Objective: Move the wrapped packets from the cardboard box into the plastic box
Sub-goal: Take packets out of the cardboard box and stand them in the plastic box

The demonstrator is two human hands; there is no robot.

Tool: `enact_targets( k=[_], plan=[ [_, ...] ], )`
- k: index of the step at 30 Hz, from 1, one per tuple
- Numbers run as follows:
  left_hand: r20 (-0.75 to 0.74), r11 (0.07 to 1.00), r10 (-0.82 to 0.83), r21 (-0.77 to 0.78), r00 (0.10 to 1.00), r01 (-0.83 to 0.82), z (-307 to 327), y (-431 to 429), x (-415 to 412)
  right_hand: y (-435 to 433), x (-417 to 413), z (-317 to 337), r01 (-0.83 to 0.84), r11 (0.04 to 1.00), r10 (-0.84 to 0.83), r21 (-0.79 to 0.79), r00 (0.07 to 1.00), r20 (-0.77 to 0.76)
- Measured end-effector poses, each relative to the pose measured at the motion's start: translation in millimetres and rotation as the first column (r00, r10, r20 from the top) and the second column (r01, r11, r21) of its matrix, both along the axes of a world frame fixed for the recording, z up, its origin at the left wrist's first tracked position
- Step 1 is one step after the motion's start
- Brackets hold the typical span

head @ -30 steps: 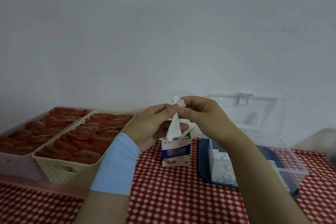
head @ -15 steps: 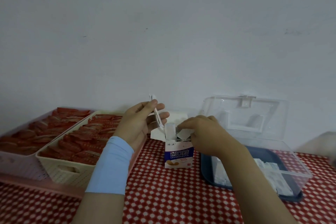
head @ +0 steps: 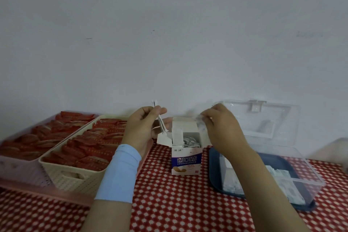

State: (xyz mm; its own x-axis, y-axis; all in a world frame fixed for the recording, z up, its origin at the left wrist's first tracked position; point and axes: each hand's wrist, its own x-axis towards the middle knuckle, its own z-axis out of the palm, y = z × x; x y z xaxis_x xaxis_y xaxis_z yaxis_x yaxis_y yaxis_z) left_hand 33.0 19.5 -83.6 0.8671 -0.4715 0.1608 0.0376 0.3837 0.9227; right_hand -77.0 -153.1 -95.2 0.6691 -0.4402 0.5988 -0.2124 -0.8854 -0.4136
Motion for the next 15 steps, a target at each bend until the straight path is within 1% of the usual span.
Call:
enact_targets(
  k=[1, 2, 4, 6, 8, 11, 12, 15],
  plan=[
    [0.030, 1.000, -0.006, -0.002, 1.000, 0.006, 0, 1, 0, 3, -2, 6, -0.041, 0.991, 0.027, 0.126, 0.994, 0.110],
    [0.060, 1.000, -0.019, -0.005, 0.998, 0.019, 1, 1, 1, 7, -4, 12, -0.081, 0.968, 0.037, 0.236, 0.981, 0.188],
    [0.113, 0.998, -0.062, -0.006, 0.992, 0.063, 2, 0, 1, 18, -6, 22, -0.168, 0.907, 0.056, 0.386, 0.957, 0.284],
    [0.140, 0.994, -0.108, 0.000, 0.984, 0.109, 2, -3, 1, 27, -9, 30, -0.276, 0.836, 0.100, 0.474, 0.926, 0.363],
    [0.143, 0.988, -0.155, 0.004, 0.977, 0.156, 1, -4, 1, 33, -11, 35, -0.375, 0.737, 0.130, 0.563, 0.896, 0.425],
    [0.132, 0.967, -0.253, 0.017, 0.958, 0.253, 1, -3, 0, 44, -10, 37, -0.478, 0.567, 0.171, 0.671, 0.865, 0.472],
    [0.113, 0.955, -0.296, 0.015, 0.948, 0.296, 1, -3, -1, 47, -9, 36, -0.498, 0.527, 0.187, 0.689, 0.859, 0.477],
    [0.032, 0.923, -0.384, -0.007, 0.923, 0.385, 1, -5, -2, 56, -2, 30, -0.492, 0.485, 0.195, 0.723, 0.867, 0.459]
  ],
)
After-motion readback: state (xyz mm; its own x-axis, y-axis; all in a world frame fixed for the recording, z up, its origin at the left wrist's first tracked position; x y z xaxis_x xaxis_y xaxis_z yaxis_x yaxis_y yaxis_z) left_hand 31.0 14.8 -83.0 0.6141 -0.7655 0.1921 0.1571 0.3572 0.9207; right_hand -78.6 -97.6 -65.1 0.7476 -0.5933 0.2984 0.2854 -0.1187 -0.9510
